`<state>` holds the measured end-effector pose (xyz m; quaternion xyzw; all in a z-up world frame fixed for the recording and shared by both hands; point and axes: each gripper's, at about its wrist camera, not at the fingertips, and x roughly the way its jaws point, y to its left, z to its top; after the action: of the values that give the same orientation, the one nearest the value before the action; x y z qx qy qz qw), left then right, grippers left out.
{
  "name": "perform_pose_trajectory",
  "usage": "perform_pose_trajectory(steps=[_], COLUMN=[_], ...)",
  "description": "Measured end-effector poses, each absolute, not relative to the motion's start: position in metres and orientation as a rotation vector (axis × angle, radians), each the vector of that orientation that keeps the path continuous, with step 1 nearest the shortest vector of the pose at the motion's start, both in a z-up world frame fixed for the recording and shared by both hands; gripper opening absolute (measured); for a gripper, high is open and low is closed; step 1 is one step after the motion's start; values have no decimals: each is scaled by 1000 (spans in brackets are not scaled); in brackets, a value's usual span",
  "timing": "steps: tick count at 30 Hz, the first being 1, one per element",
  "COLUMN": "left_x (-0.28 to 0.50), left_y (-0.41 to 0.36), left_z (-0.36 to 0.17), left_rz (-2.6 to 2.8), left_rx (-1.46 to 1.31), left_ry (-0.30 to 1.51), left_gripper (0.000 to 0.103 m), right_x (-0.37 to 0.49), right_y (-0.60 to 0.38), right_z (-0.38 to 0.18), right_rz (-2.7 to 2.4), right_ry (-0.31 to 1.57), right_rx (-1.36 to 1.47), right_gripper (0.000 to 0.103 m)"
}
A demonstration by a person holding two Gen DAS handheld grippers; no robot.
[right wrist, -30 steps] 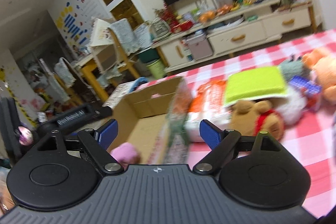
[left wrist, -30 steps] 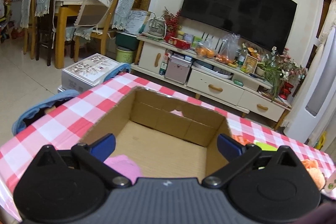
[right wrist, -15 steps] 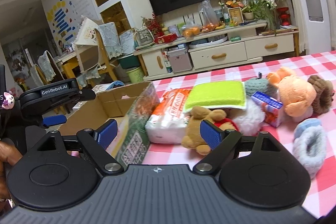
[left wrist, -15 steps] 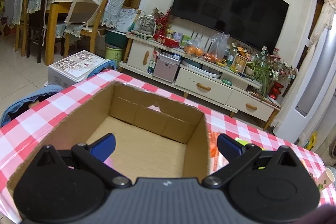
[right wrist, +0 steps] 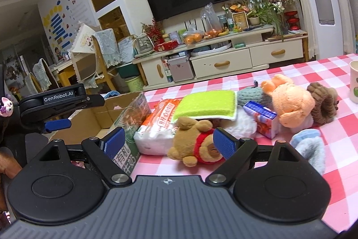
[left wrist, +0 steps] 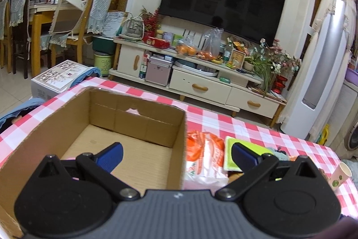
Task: Organize soft objects
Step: 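Return both tools to the toy pile on the table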
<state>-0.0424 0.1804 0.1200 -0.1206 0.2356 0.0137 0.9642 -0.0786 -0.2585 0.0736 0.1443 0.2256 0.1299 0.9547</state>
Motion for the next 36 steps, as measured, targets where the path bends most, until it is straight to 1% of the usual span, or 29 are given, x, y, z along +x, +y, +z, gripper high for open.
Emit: perform_pose_trajectory(steps=[18, 36], left_x=[-41, -45], left_y=[127, 48], left_z=[114, 96], left_rz=[-56, -223], left_rx=[-111, 53], left_ry=[483, 515], left_gripper=[102, 102], right_x=[-90, -92], right_y=[-270, -289], right_z=[72, 70], right_rz=[178, 33], right_ry=[449, 420], right_rx=[324, 394], right_gripper=[103, 103])
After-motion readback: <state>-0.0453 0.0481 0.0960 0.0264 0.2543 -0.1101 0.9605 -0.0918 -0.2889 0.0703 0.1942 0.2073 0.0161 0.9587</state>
